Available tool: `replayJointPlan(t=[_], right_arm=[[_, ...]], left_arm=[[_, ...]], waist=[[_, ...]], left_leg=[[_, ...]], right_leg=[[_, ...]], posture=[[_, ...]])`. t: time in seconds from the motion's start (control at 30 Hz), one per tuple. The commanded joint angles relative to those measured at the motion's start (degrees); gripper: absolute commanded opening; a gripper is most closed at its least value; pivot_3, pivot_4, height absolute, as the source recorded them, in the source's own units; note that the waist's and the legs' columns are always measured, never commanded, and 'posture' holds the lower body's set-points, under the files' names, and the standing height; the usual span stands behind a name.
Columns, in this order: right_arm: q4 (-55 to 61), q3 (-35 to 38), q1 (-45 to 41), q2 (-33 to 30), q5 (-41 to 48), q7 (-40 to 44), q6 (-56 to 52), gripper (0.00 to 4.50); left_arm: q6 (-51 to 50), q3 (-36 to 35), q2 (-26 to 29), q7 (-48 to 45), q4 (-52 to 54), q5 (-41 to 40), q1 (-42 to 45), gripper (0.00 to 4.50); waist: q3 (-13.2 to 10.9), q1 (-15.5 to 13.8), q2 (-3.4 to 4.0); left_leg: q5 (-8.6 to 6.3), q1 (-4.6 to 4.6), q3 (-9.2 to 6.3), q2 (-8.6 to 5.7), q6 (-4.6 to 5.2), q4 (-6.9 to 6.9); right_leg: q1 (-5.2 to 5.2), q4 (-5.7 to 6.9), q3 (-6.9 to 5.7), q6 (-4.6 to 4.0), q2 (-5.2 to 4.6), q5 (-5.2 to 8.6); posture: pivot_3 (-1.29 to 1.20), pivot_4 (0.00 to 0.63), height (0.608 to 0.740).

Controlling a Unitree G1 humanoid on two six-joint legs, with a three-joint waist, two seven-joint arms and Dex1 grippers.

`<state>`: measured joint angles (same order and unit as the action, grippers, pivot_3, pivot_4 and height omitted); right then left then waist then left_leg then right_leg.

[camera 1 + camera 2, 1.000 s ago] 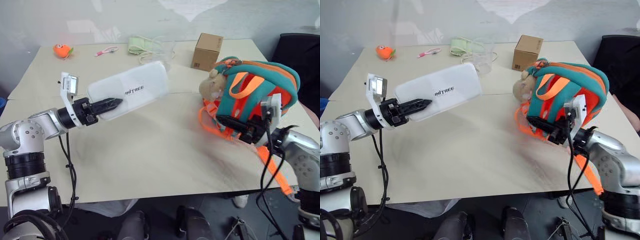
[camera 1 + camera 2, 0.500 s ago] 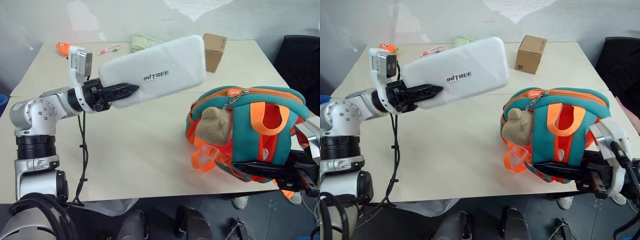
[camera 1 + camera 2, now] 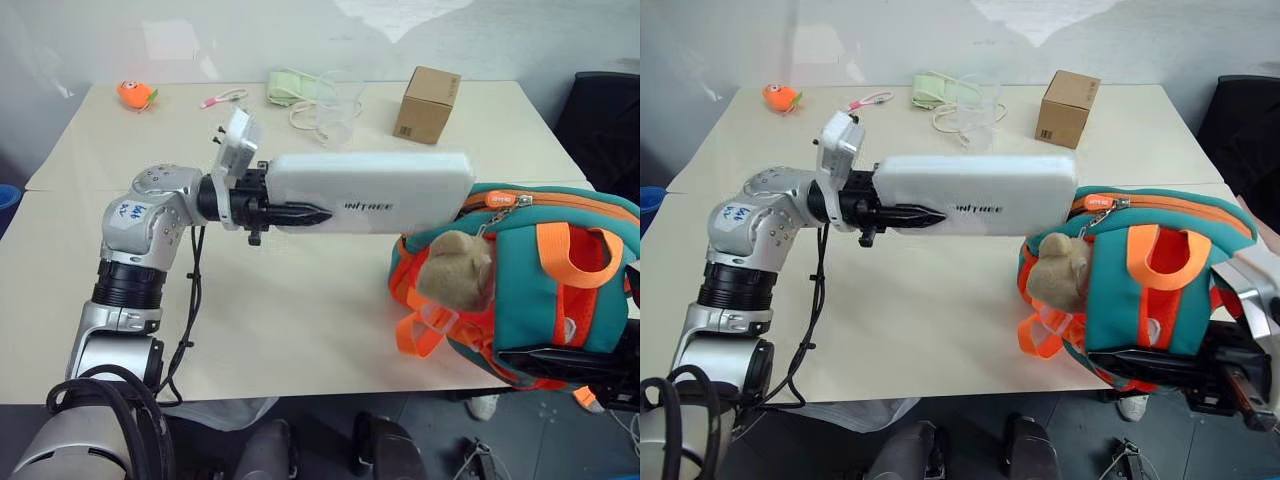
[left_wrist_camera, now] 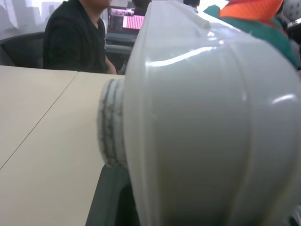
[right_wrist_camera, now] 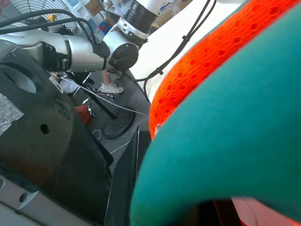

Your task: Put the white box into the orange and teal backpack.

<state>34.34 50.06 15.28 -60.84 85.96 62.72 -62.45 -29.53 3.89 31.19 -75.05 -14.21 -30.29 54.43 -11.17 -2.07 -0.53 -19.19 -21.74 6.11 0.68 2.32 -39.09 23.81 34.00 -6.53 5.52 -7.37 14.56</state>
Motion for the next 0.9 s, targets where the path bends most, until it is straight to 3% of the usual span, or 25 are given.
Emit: replayJointPlan(t=[0.03, 0.2, 0.5, 0.6, 0.67, 0.73, 0.87, 0.9], right_arm=[[0.2, 2.1, -0.8, -1.9, 1.2, 2.0, 0.5, 0.05], [-1.7, -2.2, -4.4, -3.4, -2.3, 2.3, 2.2, 0.05], [-4.5, -14.7, -14.7, -3.5, -8.1, 1.8, 5.3, 0.05], [-4.9, -16.8, -16.9, -2.7, -8.2, 0.5, 5.7, 0.05], [-5.1, -17.6, -17.8, -2.1, -8.4, -0.9, 6.0, 0.0], [-4.9, -17.7, -17.8, -1.6, -8.4, -2.1, 6.1, 0.0], [-4.4, -15.7, -16.1, -0.5, -6.9, -4.0, 5.5, 0.0], [-4.3, -15.2, -15.6, -0.2, -6.5, -4.5, 5.4, 0.0]], left_arm=[[4.8, 1.4, 0.0, -3.8, -1.2, 2.5, 4.1, 1.22], [12.8, 5.8, -2.9, -6.3, -2.2, 7.7, 5.3, 1.22], [31.8, 15.1, -22.2, 4.8, -16.0, 23.6, 14.2, 1.22], [32.2, 17.5, -29.3, 11.0, -19.8, 27.6, 16.0, 1.22], [31.7, 16.9, -31.4, 13.1, -21.0, 28.3, 16.6, 1.94], [30.3, 14.6, -30.1, 14.8, -20.1, 28.0, 16.4, 2.35], [17.1, 7.0, -20.8, 8.8, -10.3, 18.7, 12.3, 3.53], [12.2, 4.9, -17.9, 6.6, -6.9, 15.3, 11.0, 3.53]], waist=[[0.0, 0.0, 0.0], [0.0, -0.4, 0.0], [0.0, -1.2, -0.01], [0.0, -1.2, -0.01], [0.0, -1.0, -0.01], [0.0, -0.5, 0.0], [0.0, 1.0, 0.06], [0.0, 1.3, 0.08]], left_leg=[[0.0, -0.04, -0.01, 0.0, 0.02, -0.03], [-0.01, -0.06, -0.03, -0.01, 0.07, -0.03], [-0.03, -0.49, -0.2, -0.21, 0.35, -0.38], [-0.11, -0.58, -0.21, -0.27, 0.52, -0.48], [-0.17, -0.65, -0.21, -0.27, 0.61, -0.58], [-0.2, -0.65, -0.19, -0.23, 0.65, -0.63], [-0.16, -0.61, -0.2, -0.02, 0.49, -0.74], [-0.12, -0.54, -0.19, 0.08, 0.4, -0.74]], right_leg=[[0.01, -0.03, -0.01, 0.02, 0.03, -0.01], [-0.01, -0.07, -0.01, 0.06, -0.04, -0.03], [0.04, -0.15, -0.3, 0.34, -0.06, -0.21], [0.03, -0.23, -0.57, 0.43, -0.14, -0.25], [0.04, -0.24, -0.67, 0.48, -0.17, -0.28], [0.04, -0.25, -0.65, 0.51, -0.22, -0.3], [0.05, -0.25, -0.66, 0.47, -0.27, -0.28], [0.06, -0.19, -0.63, 0.38, -0.22, -0.27]], posture=[[0.0, 0.15, 0.74], [0.0, 0.15, 0.74], [0.0, 0.15, 0.74], [0.0, 0.15, 0.74], [0.0, 0.15, 0.74], [0.0, 0.15, 0.74], [0.0, 0.15, 0.74], [0.0, 0.15, 0.74]])
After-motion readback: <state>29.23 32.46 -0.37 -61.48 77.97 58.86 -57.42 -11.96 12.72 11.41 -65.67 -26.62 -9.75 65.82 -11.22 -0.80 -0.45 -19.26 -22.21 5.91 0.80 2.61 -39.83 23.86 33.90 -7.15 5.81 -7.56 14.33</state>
